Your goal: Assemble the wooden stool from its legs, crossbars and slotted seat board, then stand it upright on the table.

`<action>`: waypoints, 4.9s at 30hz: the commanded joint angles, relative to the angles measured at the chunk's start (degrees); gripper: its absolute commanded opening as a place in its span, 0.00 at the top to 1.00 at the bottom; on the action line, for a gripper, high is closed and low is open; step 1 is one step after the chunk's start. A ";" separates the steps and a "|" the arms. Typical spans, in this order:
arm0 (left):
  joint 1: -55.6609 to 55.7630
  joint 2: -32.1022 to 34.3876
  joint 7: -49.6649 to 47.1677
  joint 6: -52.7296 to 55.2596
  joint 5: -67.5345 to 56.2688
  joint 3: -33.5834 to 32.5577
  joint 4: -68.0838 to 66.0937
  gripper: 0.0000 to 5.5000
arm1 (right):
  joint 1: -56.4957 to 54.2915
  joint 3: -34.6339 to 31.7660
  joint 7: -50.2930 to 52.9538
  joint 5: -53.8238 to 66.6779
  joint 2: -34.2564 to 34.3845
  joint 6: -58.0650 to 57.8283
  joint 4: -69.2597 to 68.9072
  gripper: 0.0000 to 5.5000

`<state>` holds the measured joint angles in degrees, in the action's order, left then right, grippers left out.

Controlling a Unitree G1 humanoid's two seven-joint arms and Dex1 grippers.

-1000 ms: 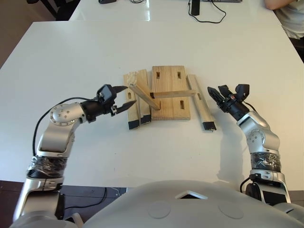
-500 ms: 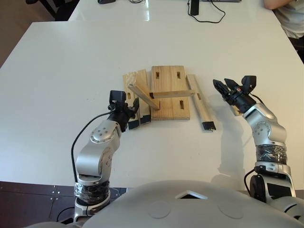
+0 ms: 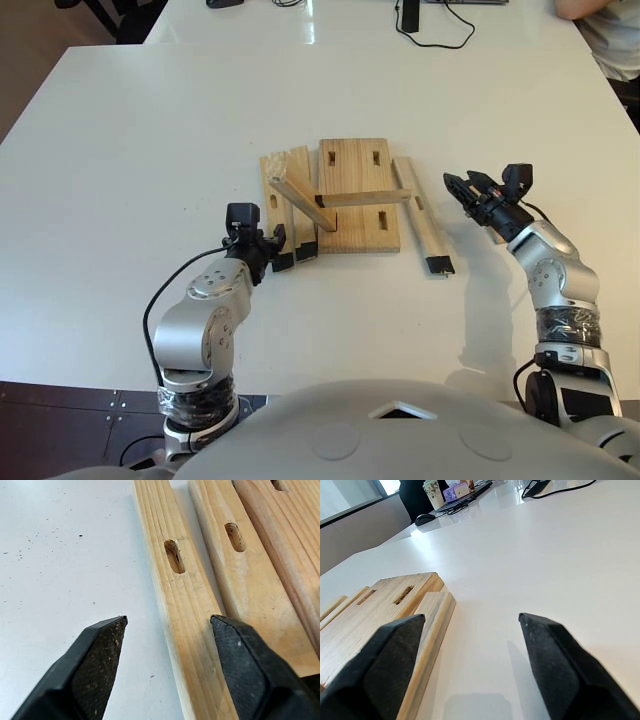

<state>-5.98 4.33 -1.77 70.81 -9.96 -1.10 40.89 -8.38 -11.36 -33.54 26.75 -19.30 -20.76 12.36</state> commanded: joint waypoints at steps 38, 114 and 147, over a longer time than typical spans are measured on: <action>0.70 7.14 6.68 14.89 -1.22 -0.74 -3.95 0.33 | 2.50 0.81 2.36 -0.93 4.34 1.28 -3.15 0.37; 28.56 37.28 61.03 -28.42 -49.99 -12.92 -13.06 0.63 | -43.37 2.68 -14.28 45.52 -9.22 -36.70 -26.34 0.22; 29.35 40.18 61.13 -33.62 -43.14 -7.32 -15.89 0.55 | -37.40 4.10 -18.36 39.19 -14.35 -32.26 -29.96 0.63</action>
<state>22.20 44.49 61.22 36.54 -54.78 -9.10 26.49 -47.53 -7.03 -52.26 67.04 -31.88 -51.88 -17.55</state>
